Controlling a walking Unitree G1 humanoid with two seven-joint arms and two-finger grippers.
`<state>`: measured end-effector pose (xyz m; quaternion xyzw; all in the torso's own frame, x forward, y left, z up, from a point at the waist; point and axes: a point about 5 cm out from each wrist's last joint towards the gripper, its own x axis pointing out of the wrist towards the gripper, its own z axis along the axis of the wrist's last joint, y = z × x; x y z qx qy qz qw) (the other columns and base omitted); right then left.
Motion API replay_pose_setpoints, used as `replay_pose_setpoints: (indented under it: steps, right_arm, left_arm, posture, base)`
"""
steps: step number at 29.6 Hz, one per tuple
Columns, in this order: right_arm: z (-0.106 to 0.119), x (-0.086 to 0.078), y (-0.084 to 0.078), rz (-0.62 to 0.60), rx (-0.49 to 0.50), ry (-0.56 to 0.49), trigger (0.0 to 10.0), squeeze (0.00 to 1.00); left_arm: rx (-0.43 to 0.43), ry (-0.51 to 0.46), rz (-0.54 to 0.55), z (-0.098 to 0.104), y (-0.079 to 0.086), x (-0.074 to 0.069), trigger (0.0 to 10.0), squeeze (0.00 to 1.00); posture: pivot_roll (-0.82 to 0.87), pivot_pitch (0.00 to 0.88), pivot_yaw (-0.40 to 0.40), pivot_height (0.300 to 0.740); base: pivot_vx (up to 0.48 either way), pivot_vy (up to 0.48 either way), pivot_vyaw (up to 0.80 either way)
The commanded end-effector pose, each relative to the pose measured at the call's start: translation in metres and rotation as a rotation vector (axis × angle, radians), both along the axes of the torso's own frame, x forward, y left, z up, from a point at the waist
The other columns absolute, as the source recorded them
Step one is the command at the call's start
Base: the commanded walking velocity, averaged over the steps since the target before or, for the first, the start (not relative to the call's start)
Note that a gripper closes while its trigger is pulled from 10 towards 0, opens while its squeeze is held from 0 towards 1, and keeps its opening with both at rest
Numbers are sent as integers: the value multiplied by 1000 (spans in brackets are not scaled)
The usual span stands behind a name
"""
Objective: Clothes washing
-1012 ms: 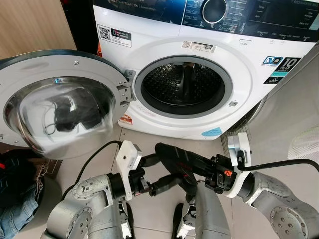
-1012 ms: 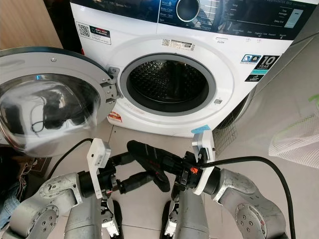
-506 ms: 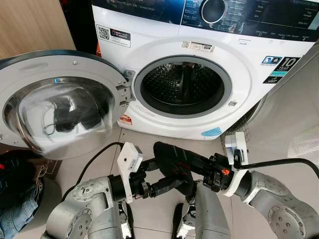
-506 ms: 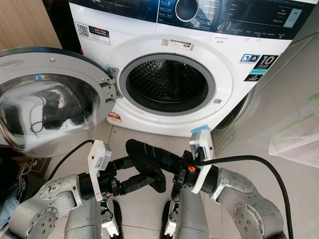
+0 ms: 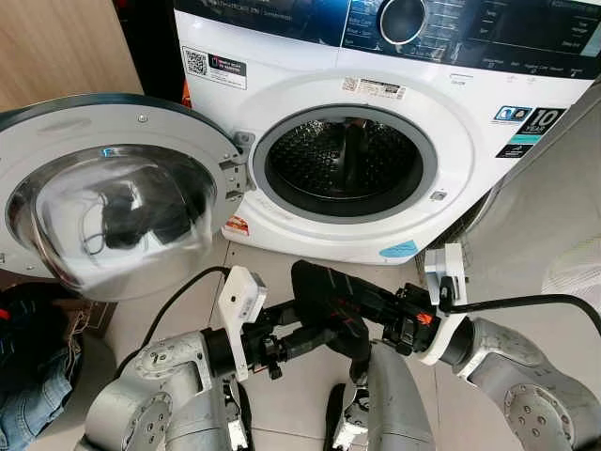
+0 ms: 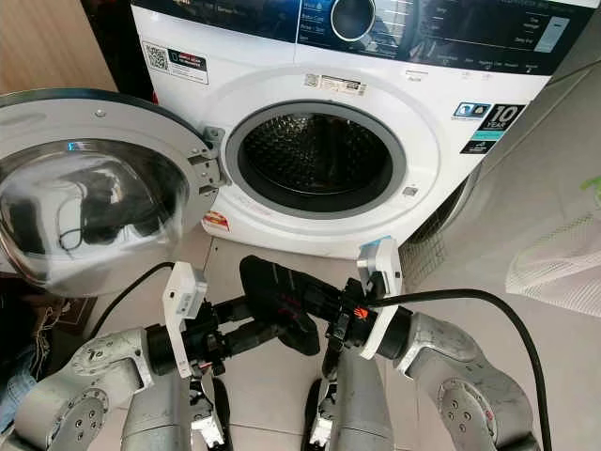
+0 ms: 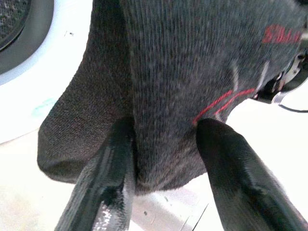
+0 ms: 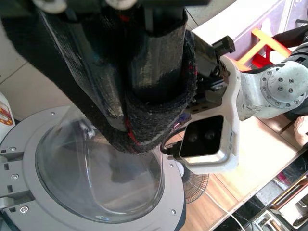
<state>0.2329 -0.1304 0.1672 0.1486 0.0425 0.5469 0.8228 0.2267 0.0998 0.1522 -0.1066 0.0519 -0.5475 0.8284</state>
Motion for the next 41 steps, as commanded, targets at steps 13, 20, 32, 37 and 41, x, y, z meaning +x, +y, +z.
replay_pose_setpoints:
  steps: [13, 20, 32, 37, 41]
  right_arm:
    - [-1, 1, -5, -31, -11, 3, 10000, 0]
    - [-4, 2, -5, -41, -40, -9, 10000, 0]
    - [-7, 5, -6, -63, -48, -4, 10000, 1000]
    - [-8, 9, -8, -90, -48, 0, 10000, 1000]
    - [-8, 10, -8, -98, -56, -3, 10000, 1000]
  left_arm:
    - [-77, -53, 1, 19, 0, 0, 0, 0]
    - [-80, -56, -1, 19, 0, 0, 0, 0]
    - [-85, -53, -1, 20, 0, 0, 0, 0]
    - [-88, -52, -2, 20, 0, -1, 0, 0]
    - [-89, -52, -3, 20, 0, -1, 0, 0]
  posture:
    - [104, 287, -112, 577]
    - [104, 287, -112, 577]
    - [106, 286, -113, 577]
    - [106, 286, -113, 577]
    - [106, 286, -113, 577]
  base:
    - [0, 0, 0]
    - [0, 0, 0]
    - [0, 0, 0]
    - [0, 0, 0]
    - [0, 0, 0]
